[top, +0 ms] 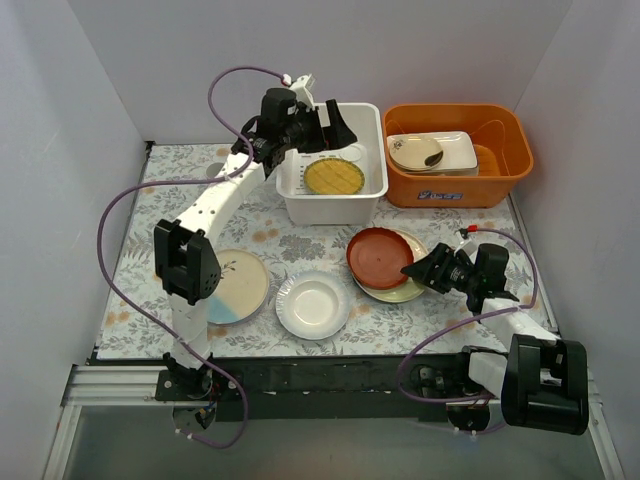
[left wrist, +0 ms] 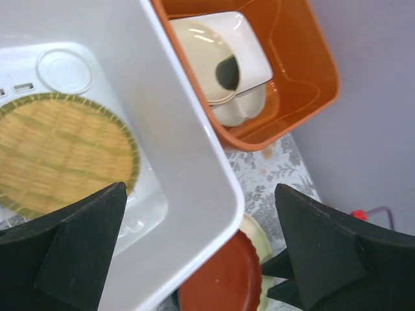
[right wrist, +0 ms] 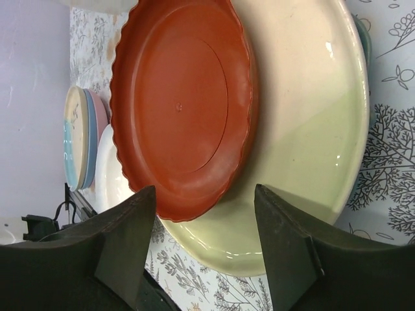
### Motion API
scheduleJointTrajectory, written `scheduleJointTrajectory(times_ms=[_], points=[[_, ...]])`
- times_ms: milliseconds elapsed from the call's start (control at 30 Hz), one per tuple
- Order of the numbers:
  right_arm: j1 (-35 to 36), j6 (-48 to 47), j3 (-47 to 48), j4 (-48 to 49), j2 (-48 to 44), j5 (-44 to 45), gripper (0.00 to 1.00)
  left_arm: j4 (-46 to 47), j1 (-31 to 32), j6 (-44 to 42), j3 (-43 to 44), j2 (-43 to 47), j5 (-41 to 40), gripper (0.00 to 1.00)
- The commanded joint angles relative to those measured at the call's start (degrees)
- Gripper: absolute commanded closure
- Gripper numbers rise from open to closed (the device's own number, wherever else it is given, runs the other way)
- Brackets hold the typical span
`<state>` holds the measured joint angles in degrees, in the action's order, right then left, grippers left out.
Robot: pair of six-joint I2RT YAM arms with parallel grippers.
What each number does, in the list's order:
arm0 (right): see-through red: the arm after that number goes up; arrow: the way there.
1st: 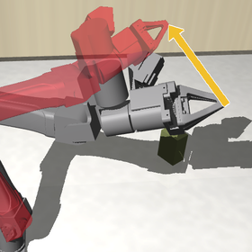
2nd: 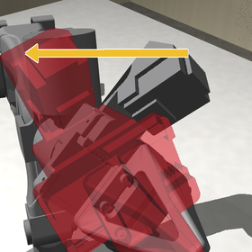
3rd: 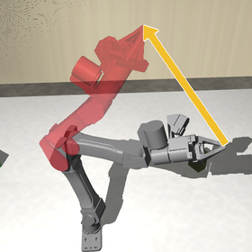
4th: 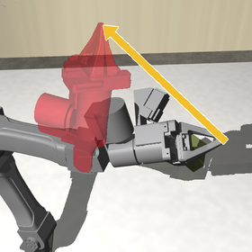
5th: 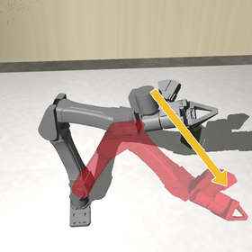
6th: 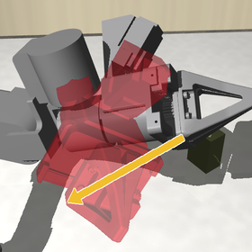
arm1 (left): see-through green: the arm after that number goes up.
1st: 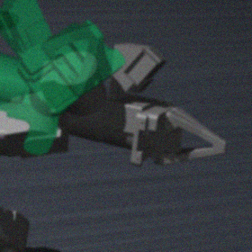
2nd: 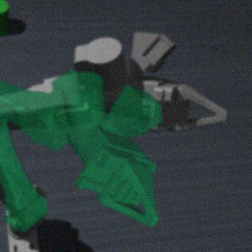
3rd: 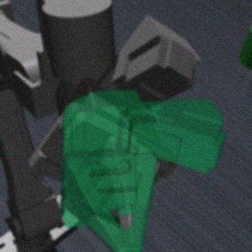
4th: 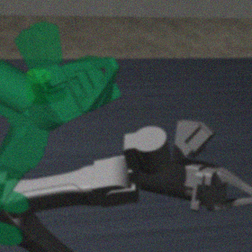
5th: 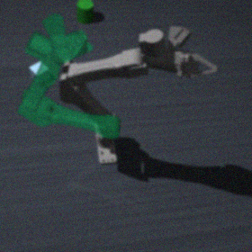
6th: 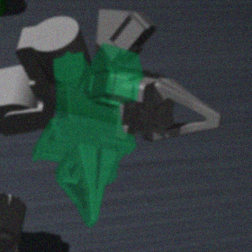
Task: Place the plates into the plastic bin on the countertop
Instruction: Place the plate in the plastic bin.
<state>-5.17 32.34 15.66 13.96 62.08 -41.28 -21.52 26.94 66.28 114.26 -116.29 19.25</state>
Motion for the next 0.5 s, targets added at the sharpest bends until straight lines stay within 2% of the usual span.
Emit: scheduleJointTrajectory(times_ms=[0, 133, 267, 467], points=[[0.1, -0.8, 0.3, 1.2, 1.9, 2.5, 0.32, 3.3, 0.0, 1.1, -2.8, 5.9, 3.5, 0.02], [0.1, -2.8, 1.3, -0.1, 3.3, 5.3, 0.36, 4.6, 0.0, 1.9, -5.8, 8.0, 5.0, 0.02], [0.1, -3.5, 1.8, -0.3, 5.0, 6.9, 0.48, 7.2, 0.0, 2.8, -9.7, 10.5, 6.7, 0.02], [0.1, -5.3, 2.5, -1.3, 7.3, 10.8, 0.51, 11.9, 0.2, 3.6, -16.2, 13.5, 11.9, 0.02]])
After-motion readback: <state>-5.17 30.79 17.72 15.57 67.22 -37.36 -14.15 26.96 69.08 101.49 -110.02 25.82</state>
